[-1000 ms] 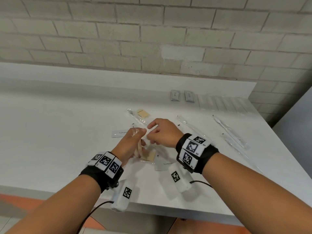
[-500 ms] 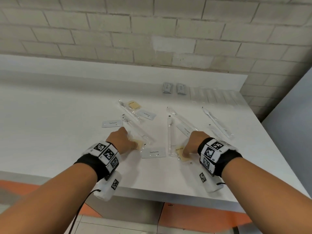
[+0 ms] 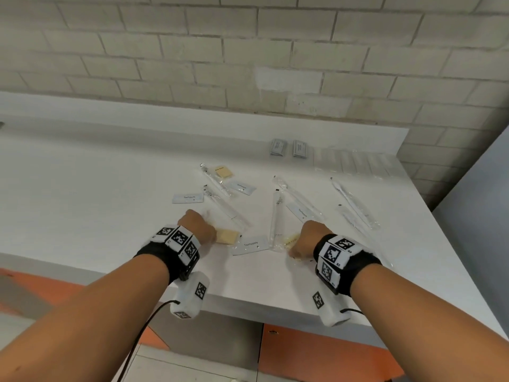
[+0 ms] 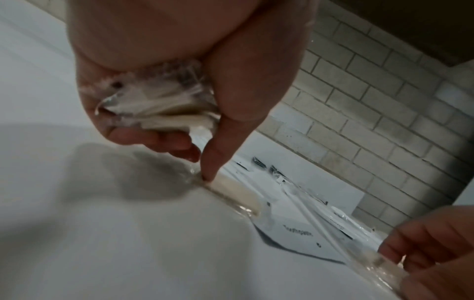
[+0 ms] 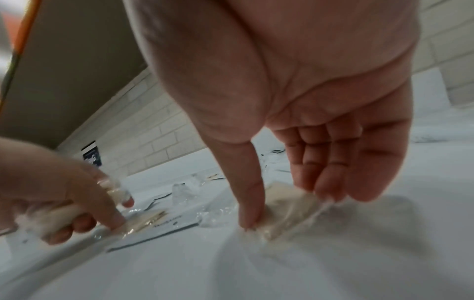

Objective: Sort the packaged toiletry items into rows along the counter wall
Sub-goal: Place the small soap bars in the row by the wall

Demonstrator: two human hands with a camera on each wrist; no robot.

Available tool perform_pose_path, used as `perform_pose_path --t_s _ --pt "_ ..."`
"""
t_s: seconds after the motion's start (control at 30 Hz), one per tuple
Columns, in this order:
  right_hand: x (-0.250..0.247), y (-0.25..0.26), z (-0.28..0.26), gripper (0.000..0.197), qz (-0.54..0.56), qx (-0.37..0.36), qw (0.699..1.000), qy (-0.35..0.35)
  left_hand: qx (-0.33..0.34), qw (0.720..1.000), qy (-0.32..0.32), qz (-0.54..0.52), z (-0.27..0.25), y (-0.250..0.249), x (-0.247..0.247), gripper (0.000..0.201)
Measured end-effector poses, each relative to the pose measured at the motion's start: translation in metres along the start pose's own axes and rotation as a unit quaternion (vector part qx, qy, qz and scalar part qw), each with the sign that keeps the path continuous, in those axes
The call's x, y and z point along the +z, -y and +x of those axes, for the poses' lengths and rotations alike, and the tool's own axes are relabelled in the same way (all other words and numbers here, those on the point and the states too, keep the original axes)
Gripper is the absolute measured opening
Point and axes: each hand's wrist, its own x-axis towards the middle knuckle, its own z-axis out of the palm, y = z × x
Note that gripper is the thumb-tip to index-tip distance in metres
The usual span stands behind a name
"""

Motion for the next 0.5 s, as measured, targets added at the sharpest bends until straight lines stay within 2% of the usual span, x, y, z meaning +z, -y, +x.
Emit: perform_pose_path --t_s 0.1,0.17,0.2,0.27,0.33,0.4,0.5 --pt "-0.006 -0.001 -0.001 0.029 0.028 -0.025 0.999 -0.002 0.02 0.999 0.018 -0.023 -0.003 0.002 -0.001 0.036" --pt "-0.013 0.007 -0.001 0.028 0.093 -0.084 0.992 -0.016 0.034 0.994 0.03 -0.1 -0.001 0.005 -0.003 0.04" --pt "-0.016 0.013 -0.001 0.027 0.133 -0.12 0.984 -0.018 0.042 0.988 0.038 -0.142 0.001 0.006 -0.004 0.052" --pt "-0.025 0.031 -0.005 0.025 0.182 -0.193 0.964 -0.007 0.068 0.971 0.06 -0.219 0.003 0.009 -0.01 0.062" --pt "-0.031 0.051 -0.006 0.028 0.192 -0.246 0.95 0.007 0.103 0.955 0.091 -0.262 0.003 0.011 -0.019 0.05" --pt "-0.036 0.069 -0.001 0.027 0.183 -0.272 0.945 0.012 0.127 0.935 0.127 -0.305 0.002 0.009 -0.033 0.041" --pt "-0.042 0.089 0.014 0.026 0.183 -0.286 0.941 0.013 0.167 0.906 0.165 -0.353 0.004 0.005 -0.055 0.041"
